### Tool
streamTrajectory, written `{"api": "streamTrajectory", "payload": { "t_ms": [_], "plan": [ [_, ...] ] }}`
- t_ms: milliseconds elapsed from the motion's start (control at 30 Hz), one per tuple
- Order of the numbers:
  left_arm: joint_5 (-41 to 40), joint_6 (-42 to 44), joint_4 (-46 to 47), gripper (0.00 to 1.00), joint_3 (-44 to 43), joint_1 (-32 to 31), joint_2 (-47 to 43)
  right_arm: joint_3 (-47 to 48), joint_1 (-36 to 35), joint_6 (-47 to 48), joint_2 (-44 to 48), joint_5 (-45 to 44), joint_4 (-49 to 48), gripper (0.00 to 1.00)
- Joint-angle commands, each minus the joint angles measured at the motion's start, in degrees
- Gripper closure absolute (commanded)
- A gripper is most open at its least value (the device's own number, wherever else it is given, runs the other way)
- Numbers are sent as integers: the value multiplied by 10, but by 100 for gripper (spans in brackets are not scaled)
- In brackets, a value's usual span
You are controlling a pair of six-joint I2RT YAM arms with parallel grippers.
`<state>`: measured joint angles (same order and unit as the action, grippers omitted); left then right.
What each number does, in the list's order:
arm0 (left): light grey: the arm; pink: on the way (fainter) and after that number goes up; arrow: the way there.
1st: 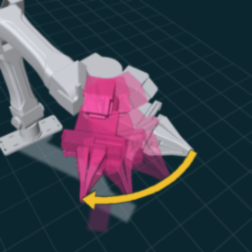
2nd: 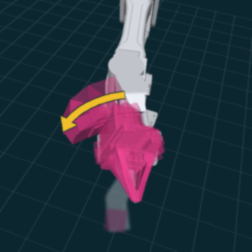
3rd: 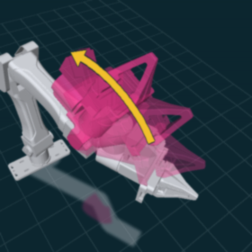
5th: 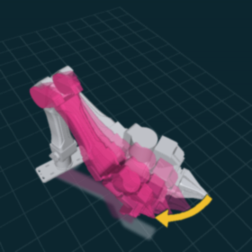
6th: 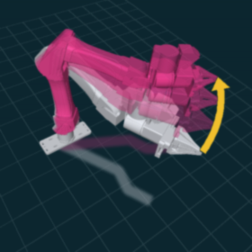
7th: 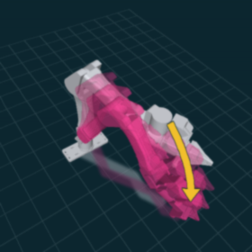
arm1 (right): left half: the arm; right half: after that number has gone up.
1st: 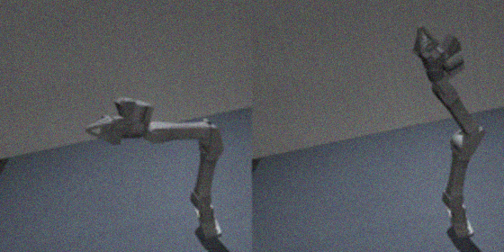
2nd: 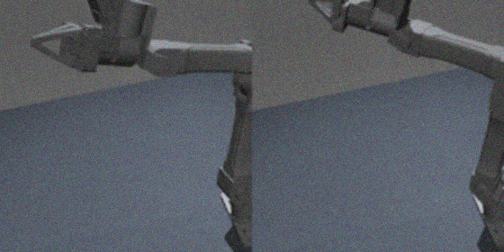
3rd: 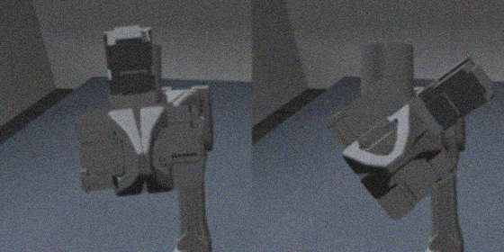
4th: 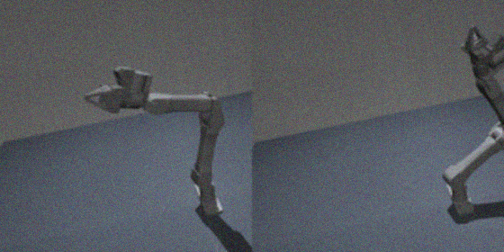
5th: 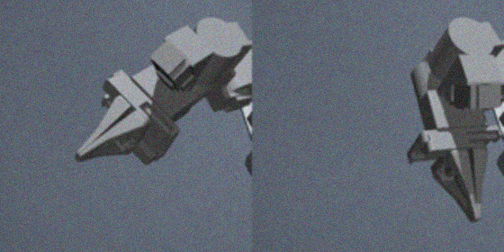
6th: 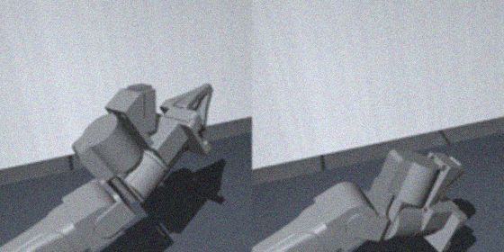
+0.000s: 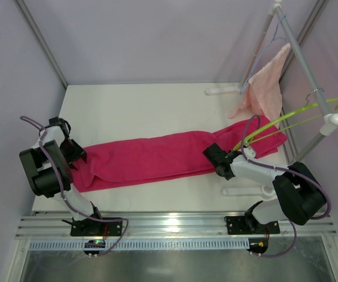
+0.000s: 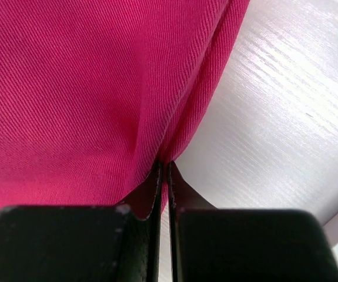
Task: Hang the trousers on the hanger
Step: Fold the trousers
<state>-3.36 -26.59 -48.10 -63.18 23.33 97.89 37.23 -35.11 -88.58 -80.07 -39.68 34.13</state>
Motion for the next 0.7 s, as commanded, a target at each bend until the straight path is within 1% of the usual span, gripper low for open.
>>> {"api": "streamTrajectory", "payload": {
  "t_ms": [0,67,100,167,200,233,433,600,667],
  "plan": [
    [-10,-1,24,51,5,4,27,-17,7,17,22,-30,-23,96],
    [-15,2,29,59,9,4,34,-23,13,28,29,-30,-32,96],
    [-18,5,32,70,9,4,37,-27,16,31,30,-30,-34,96],
    [-20,11,35,81,8,1,43,-31,22,41,37,-31,-42,96],
    [-25,10,32,95,3,1,45,-36,25,42,41,-31,-42,96],
    [-40,11,28,100,0,2,49,-40,28,43,44,-30,-46,96],
    [-144,11,-32,100,-61,0,51,-58,45,61,32,-16,-76,96],
    [-182,12,-69,100,-101,0,64,-57,46,53,32,-20,-68,96],
    [-184,15,-73,100,-112,-1,68,-59,48,54,34,-22,-67,96]
  ]
}}
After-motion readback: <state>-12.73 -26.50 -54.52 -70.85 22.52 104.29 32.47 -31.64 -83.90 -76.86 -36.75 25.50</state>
